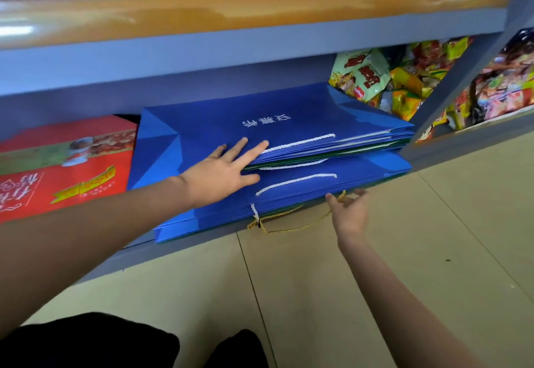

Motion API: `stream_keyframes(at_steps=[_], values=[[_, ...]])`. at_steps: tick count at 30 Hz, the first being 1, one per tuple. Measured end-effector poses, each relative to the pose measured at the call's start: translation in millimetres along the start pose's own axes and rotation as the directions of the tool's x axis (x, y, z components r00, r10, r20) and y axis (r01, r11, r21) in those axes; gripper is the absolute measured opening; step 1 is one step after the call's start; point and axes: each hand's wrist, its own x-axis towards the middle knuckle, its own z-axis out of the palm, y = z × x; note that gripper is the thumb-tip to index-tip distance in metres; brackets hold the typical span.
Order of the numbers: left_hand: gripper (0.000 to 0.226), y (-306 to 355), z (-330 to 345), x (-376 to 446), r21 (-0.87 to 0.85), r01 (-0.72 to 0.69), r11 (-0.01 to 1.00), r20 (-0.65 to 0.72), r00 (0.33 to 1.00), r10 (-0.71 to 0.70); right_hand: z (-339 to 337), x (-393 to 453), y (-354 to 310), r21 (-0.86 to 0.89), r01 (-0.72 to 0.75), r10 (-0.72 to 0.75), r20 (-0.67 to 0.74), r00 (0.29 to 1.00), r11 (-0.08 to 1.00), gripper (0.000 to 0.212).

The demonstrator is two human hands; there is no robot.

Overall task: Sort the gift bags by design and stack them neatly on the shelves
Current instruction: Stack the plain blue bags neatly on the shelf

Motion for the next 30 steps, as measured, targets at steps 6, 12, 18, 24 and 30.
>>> stream_keyframes(at_steps=[6,12,18,24,30], values=[[0.05,-3,-2,-2,-0.081,0.107,0.991,-0.015,0.994,-0.108,-8,-10,-24,0.062,-0.038,0.031,0.109,0.994,0.997,0.013],[0.074,11,8,1,-0.112,0.074,0.991,0.103,0.993,-0.062,-40,-9,-39,-0.077,0.267,-0.257,0.121,0.959,0.961,0.02],[0.062,6,5,-1,-0.104,0.04,0.994,0.069,0.997,-0.033,-45,-13,-38,0.062,0.358,-0.362,0.241,0.9,0.932,0.02],[0.073,-6,2,-8,-0.243,-0.007,0.97,-0.008,1.0,0.005,-48,-7,-33,-0.048,0.419,-0.394,0.26,0.882,0.907,0.02],[0.067,-5,2,-8,0.007,-0.013,1.0,-0.008,1.0,0.013,-39,-9,-11,-0.514,0.538,-0.47,0.269,0.841,0.668,0.024]])
